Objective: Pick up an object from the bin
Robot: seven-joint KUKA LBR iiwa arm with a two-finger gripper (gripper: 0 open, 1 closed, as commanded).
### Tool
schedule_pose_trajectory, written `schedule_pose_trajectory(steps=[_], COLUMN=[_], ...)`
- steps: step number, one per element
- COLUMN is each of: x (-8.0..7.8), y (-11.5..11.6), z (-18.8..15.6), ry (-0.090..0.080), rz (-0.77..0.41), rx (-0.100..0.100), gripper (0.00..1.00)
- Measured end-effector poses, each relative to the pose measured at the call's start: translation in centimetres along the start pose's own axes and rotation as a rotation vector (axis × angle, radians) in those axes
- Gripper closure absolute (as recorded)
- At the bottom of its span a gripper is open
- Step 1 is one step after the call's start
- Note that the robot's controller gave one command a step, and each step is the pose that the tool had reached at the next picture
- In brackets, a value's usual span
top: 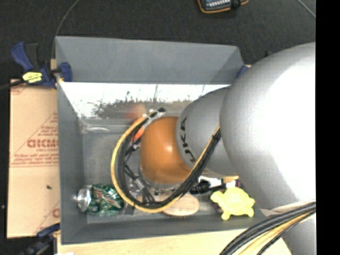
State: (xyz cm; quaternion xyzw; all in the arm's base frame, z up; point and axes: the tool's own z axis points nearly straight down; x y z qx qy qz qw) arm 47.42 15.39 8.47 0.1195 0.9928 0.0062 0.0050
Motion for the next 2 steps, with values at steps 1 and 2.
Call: schedule_pose_trajectory(steps=[1,2], x=[-0.1,-0.2], y=[0.0,0.0], z=[-4.6,-8.0], ry=[-0.001,0.0], rz=[-0.002,-0.003], rx=[0.0,0.001], gripper=[1.0,1.0])
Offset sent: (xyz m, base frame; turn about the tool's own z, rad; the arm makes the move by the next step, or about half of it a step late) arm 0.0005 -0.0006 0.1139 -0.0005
